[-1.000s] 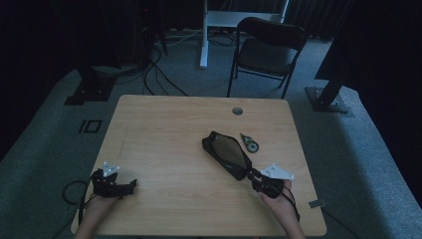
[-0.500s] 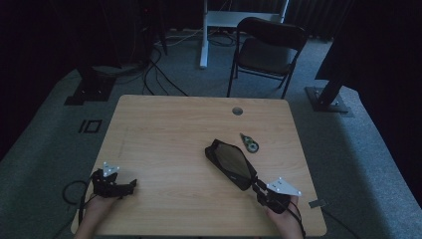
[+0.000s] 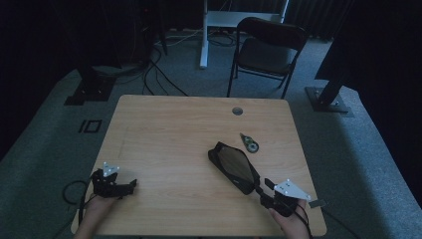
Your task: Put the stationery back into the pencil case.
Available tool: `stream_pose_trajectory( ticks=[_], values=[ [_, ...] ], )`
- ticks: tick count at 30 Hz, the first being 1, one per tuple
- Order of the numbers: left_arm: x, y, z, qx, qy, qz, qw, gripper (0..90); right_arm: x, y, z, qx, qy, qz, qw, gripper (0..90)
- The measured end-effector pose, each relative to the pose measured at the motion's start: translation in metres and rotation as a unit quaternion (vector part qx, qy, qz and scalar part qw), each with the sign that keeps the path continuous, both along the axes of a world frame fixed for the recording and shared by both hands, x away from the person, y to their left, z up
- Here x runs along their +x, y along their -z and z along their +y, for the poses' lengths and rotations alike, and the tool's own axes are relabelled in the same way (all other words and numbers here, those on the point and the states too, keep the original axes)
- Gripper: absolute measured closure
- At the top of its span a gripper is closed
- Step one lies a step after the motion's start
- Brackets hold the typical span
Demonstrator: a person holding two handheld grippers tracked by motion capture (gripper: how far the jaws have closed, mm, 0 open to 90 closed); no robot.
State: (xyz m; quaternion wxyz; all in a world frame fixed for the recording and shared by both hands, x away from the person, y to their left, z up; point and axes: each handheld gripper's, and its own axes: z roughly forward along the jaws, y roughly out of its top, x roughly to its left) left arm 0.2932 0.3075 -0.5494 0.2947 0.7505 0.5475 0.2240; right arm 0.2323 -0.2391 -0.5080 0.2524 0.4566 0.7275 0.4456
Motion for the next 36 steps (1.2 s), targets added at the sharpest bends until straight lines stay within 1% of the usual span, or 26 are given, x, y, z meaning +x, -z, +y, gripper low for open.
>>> stream_pose_trajectory(
  ticks=[7, 11, 13, 14, 16, 17, 18, 20, 23, 29, 32, 33, 34, 35, 36],
  values=[
    [0.0, 0.0, 0.0, 0.0, 0.0, 0.0, 1.0, 0.2, 0.009, -0.011, -0.007, 0.016, -0.011, -0.01, 0.9998, 48.5],
    [0.0, 0.0, 0.0, 0.0, 0.0, 0.0, 1.0, 0.2, 0.018, -0.016, -0.012, 0.024, -0.009, -0.016, 0.9995, 47.5],
    [0.0, 0.0, 0.0, 0.0, 0.0, 0.0, 1.0, 0.2, 0.023, -0.017, -0.014, 0.026, -0.011, -0.025, 0.9993, 46.9],
    [0.0, 0.0, 0.0, 0.0, 0.0, 0.0, 1.0, 0.2, 0.026, -0.018, -0.016, 0.032, -0.009, -0.028, 0.9991, 46.7],
    [0.0, 0.0, 0.0, 0.0, 0.0, 0.0, 1.0, 0.2, 0.029, -0.018, -0.018, 0.03, -0.005, -0.03, 0.9991, 46.7],
    [0.0, 0.0, 0.0, 0.0, 0.0, 0.0, 1.0, 0.2, 0.036, -0.018, -0.022, 0.026, 0.001, -0.031, 0.9992, 46.4],
    [0.0, 0.0, 0.0, 0.0, 0.0, 0.0, 1.0, 0.2, 0.04, -0.018, -0.023, 0.027, 0.004, -0.029, 0.9992, 46.3],
    [0.0, 0.0, 0.0, 0.0, 0.0, 0.0, 1.0, 0.2, 0.049, -0.017, -0.026, 0.018, 0.01, -0.029, 0.9994, 46.3],
    [0.0, 0.0, 0.0, 0.0, 0.0, 0.0, 1.0, 0.2, 0.062, -0.017, -0.028, 0.012, 0.014, -0.029, 0.9994, 46.3],
    [0.0, 0.0, 0.0, 0.0, 0.0, 0.0, 1.0, 0.2, 0.091, -0.014, -0.031, 0.01, 0.026, -0.029, 0.9992, 45.8],
    [0.0, 0.0, 0.0, -0.001, -0.001, 0.0, 1.0, 0.2, 0.103, -0.01, -0.03, 0.008, 0.025, -0.023, 0.9994, 44.0],
    [0.0, 0.0, 0.0, -0.001, -0.001, 0.0, 1.0, 0.2, 0.103, -0.01, -0.03, 0.008, 0.025, -0.023, 0.9994, 44.0],
    [0.0, 0.0, 0.0, -0.001, -0.001, -0.001, 1.0, 0.2, 0.107, -0.009, -0.029, 0.006, 0.022, -0.019, 0.9996, 43.9],
    [0.0, 0.0, 0.0, -0.001, -0.001, 0.0, 1.0, 0.2, 0.114, -0.007, -0.028, 0.005, 0.021, -0.015, 0.9996, 43.0],
    [0.0, 0.0, 0.0, -0.001, -0.001, 0.0, 1.0, 0.2, 0.117, -0.006, -0.027, 0.002, 0.02, -0.014, 0.9997, 42.9]
  ],
)
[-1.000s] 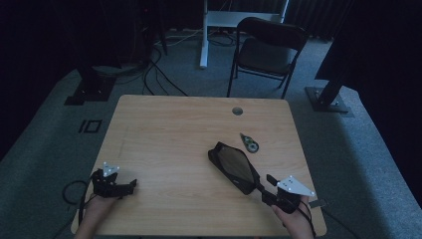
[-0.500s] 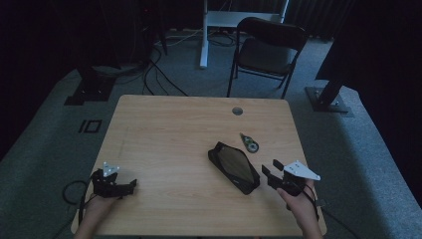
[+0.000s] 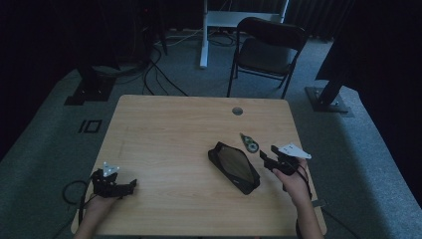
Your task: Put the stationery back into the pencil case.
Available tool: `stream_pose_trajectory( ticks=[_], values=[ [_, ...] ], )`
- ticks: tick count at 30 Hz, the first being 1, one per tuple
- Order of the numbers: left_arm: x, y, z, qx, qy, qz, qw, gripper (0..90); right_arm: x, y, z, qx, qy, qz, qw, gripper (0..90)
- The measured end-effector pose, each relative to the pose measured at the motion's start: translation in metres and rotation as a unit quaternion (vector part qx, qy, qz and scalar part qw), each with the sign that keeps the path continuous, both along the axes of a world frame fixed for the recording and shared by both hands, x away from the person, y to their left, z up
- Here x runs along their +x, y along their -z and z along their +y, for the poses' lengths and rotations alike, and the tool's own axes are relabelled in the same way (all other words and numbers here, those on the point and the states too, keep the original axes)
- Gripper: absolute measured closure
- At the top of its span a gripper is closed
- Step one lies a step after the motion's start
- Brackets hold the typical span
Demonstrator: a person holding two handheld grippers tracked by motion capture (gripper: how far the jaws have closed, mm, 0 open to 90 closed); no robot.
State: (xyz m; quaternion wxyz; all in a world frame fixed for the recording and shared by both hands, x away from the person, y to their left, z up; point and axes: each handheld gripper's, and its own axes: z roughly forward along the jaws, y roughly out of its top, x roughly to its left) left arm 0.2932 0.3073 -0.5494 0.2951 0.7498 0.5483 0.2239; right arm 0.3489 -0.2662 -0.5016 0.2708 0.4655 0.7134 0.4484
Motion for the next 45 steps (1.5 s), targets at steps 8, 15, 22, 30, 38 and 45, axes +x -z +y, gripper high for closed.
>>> stream_pose_trajectory(
  ticks=[8, 15, 22, 30, 38, 45],
  values=[
    [0.0, 0.0, 0.0, 0.0, 0.0, 0.0, 1.0, 0.2, 0.027, 0.005, 0.007, -0.016, -0.003, 0.019, 0.9997, 39.6],
    [0.0, 0.0, 0.0, 0.0, 0.0, 0.0, 1.0, 0.2, 0.05, 0.009, 0.016, -0.022, -0.006, 0.033, 0.9992, 37.0],
    [0.0, 0.0, 0.0, 0.0, 0.0, 0.0, 1.0, 0.2, 0.068, 0.016, 0.024, -0.031, -0.003, 0.051, 0.9982, 30.2],
    [0.0, 0.0, 0.0, 0.0, 0.0, 0.0, 1.0, 0.2, 0.085, 0.028, 0.036, -0.047, -0.01, 0.073, 0.9962, 28.7],
    [0.0, 0.0, 0.0, 0.0, 0.0, 0.0, 1.0, 0.2, 0.094, 0.036, 0.042, -0.068, -0.017, 0.1, 0.9926, 29.0],
    [0.0, 0.0, 0.0, 0.0, 0.0, 0.0, 1.0, 0.2, 0.102, 0.041, 0.048, -0.072, -0.018, 0.113, 0.9908, 28.9]
  ],
)
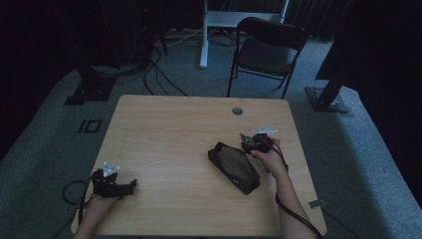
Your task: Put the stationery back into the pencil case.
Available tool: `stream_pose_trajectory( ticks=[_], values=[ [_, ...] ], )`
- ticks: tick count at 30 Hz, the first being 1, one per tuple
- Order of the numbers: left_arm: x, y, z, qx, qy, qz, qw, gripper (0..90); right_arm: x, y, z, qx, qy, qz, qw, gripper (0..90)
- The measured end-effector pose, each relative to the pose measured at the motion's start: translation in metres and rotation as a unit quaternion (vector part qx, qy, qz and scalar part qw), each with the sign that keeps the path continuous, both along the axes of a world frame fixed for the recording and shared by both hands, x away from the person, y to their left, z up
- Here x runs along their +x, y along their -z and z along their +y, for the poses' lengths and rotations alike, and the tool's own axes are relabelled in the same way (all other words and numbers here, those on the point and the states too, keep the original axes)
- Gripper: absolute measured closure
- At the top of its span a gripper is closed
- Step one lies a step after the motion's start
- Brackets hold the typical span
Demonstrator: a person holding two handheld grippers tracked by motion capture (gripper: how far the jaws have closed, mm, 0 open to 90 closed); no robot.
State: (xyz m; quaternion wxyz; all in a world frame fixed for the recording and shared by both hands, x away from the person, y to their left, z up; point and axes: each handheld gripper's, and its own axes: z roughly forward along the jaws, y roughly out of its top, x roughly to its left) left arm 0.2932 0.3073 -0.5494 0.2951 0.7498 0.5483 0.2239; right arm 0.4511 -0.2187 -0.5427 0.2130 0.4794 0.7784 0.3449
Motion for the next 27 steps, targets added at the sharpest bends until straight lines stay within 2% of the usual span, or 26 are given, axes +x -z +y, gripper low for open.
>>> stream_pose_trajectory(
  ticks=[8, 14, 19, 20, 24, 27],
  values=[
    [0.0, 0.0, 0.0, 0.0, 0.0, 0.0, 1.0, 0.2, 0.0047, 0.0035, -0.0002, -0.009, 0.0, 0.005, 1.0, 31.0],
    [0.0, 0.0, 0.0, 0.0, 0.0, 0.0, 1.0, 0.2, 0.0056, 0.0039, -0.0012, -0.002, 0.004, 0.008, 1.0, 32.9],
    [0.0, 0.0, 0.0, 0.0, 0.0, 0.0, 1.0, 0.2, 0.0059, 0.0027, -0.0001, -0.003, -0.003, 0.009, 1.0, 39.3],
    [0.0, 0.0, 0.0, 0.0, 0.0, 0.0, 1.0, 0.2, 0.0056, 0.0023, 0.0006, -0.003, -0.006, 0.008, 0.9999, 45.1],
    [0.0, 0.0, 0.0, 0.0, 0.0, 0.0, 1.0, 0.2, 0.005, 0.0015, 0.0018, -0.005, -0.008, 0.009, 0.9999, 46.3],
    [0.0, 0.0, 0.0, 0.0, 0.0, 0.0, 1.0, 0.2, 0.0048, -0.0004, 0.0016, -0.018, -0.006, 0.006, 0.9998, 47.8]
  ],
)
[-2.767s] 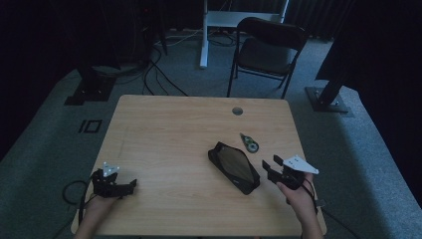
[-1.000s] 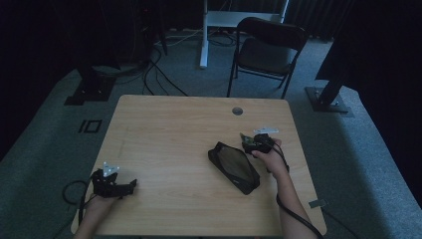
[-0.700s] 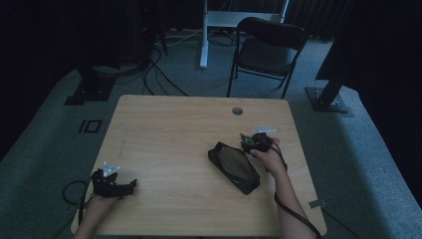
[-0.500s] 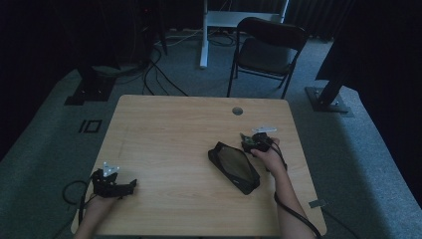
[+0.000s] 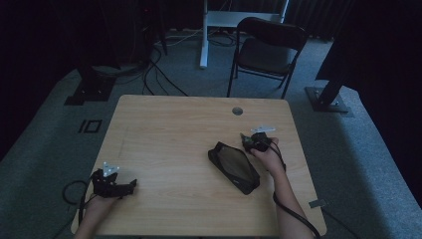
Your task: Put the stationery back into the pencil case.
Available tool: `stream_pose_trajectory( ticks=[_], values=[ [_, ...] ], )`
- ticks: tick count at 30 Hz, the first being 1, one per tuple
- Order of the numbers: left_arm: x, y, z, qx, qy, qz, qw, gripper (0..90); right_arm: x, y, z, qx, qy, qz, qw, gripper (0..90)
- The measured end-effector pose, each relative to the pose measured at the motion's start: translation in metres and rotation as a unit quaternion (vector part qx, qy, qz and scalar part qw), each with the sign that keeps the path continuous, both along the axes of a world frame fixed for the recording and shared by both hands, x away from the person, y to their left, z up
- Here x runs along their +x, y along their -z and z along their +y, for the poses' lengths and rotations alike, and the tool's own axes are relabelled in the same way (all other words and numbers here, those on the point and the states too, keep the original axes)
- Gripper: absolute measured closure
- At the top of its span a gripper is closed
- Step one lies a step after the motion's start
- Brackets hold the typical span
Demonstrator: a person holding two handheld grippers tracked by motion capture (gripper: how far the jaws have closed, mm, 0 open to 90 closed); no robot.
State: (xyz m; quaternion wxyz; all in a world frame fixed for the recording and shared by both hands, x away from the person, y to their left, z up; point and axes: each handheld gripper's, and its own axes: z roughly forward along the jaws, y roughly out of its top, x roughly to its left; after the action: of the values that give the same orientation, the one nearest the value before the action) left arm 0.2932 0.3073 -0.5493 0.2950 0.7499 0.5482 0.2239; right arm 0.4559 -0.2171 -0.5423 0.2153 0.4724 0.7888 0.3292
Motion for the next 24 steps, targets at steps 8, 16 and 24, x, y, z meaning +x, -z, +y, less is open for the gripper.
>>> stream_pose_trajectory(
  ticks=[8, 16, 24],
  values=[
    [0.0, 0.0, 0.0, 0.0, 0.0, 0.0, 1.0, 0.2, -0.004, -0.013, -0.007, 0.01, 0.013, -0.002, 0.9999, 48.5],
    [0.0, 0.0, 0.0, 0.0, 0.0, 0.0, 1.0, 0.2, -0.011, -0.025, -0.008, 0.021, 0.008, 0.0, 0.9997, 48.7],
    [0.0, 0.0, 0.0, 0.0, 0.0, 0.0, 1.0, 0.2, -0.023, -0.047, -0.006, 0.026, 0.001, -0.01, 0.9996, 48.8]
  ],
)
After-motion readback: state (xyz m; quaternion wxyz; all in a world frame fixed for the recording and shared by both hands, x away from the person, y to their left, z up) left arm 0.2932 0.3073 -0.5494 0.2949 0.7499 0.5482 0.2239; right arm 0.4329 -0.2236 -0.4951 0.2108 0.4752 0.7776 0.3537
